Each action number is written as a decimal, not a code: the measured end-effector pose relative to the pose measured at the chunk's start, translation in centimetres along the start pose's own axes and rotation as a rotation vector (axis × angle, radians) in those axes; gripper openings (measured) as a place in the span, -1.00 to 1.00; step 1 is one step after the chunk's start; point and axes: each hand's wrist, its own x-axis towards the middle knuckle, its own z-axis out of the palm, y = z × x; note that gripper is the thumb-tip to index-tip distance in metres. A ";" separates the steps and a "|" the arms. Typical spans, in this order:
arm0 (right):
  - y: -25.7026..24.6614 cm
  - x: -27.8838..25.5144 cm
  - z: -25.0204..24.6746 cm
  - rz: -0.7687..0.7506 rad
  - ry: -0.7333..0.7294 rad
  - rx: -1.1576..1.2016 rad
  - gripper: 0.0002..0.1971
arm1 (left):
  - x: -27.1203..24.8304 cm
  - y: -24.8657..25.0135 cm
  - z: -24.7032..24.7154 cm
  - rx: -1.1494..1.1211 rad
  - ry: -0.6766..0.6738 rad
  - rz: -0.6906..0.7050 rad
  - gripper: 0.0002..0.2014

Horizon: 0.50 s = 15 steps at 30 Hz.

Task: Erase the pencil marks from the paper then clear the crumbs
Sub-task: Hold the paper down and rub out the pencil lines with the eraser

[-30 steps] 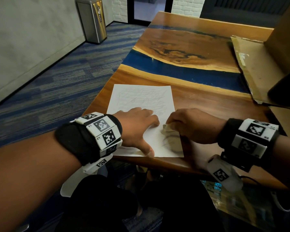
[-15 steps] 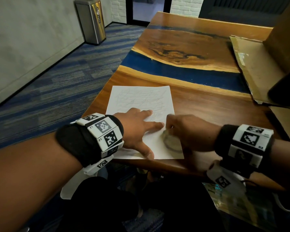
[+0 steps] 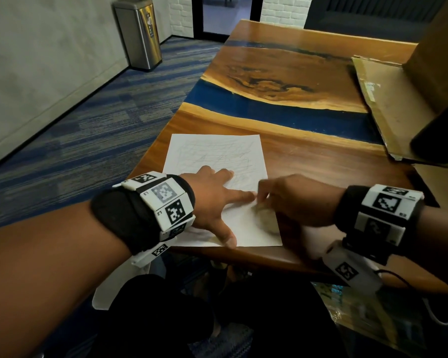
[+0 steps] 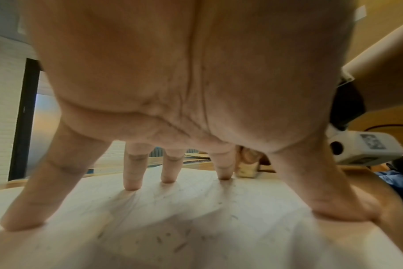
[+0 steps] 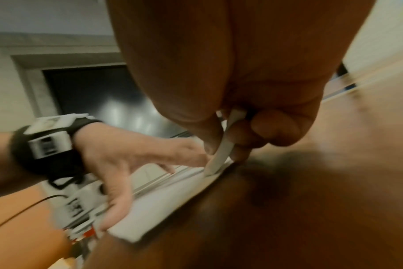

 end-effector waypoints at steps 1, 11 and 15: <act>0.5 0.1 -0.2 0.062 0.052 0.000 -0.86 | 0.0 0.0 0.0 0.004 -0.003 -0.004 0.09; 1.5 0.0 -0.6 0.041 -0.002 0.005 -0.86 | 0.1 0.2 -0.1 0.007 -0.012 -0.018 0.10; 0.3 -0.8 0.3 -0.164 -0.191 0.029 -0.79 | 0.2 0.0 -0.2 0.015 -0.025 -0.026 0.12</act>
